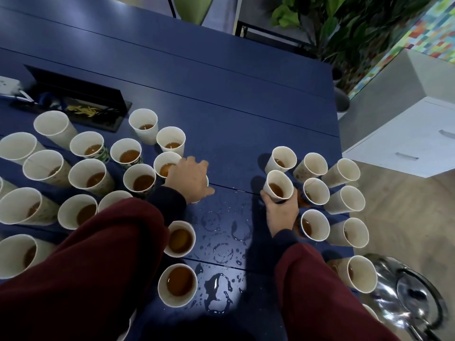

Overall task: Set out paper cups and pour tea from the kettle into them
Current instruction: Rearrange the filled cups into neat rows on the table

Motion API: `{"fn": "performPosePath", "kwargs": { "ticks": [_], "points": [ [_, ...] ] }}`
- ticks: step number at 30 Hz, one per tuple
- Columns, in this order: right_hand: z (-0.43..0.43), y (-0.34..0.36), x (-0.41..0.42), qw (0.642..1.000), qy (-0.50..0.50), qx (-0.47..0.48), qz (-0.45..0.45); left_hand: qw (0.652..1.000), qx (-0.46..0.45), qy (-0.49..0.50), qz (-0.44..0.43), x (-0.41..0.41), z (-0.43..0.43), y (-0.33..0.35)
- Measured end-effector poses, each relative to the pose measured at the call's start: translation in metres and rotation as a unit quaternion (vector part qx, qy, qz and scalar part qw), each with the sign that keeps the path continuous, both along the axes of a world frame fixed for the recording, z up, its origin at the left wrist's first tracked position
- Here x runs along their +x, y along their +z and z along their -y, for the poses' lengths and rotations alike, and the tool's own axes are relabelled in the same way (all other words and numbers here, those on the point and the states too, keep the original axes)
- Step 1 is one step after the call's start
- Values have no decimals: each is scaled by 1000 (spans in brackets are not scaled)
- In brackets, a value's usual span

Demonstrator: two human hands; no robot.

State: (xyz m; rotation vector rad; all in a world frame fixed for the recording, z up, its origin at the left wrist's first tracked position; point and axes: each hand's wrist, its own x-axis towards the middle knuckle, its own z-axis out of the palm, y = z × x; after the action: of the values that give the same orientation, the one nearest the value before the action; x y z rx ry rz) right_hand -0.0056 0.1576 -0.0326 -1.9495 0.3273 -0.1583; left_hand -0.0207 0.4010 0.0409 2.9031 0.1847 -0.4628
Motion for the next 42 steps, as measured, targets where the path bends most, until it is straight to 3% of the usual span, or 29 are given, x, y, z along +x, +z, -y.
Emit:
{"fn": "performPosePath", "kwargs": {
  "ticks": [10,27,33,36,38,42],
  "points": [
    [3,-13,10,1000,-20,14,-19,995,80,-35,-56,4,7,-6],
    [10,-14,12,995,26,-31,-86,1000,4,-5,-5,-2,18,20],
    [-2,-7,-5,985,-23,-45,-166,1000,-17,-13,20,-9,25,34],
    [-13,-1,-25,984,-38,-9,-174,999,-40,-17,23,-14,31,41],
    [-20,1,-44,988,-1,19,-151,998,-55,-25,26,-19,38,44],
    [-29,11,-77,977,198,11,-80,995,-75,-51,32,-30,53,51]
  ]
}}
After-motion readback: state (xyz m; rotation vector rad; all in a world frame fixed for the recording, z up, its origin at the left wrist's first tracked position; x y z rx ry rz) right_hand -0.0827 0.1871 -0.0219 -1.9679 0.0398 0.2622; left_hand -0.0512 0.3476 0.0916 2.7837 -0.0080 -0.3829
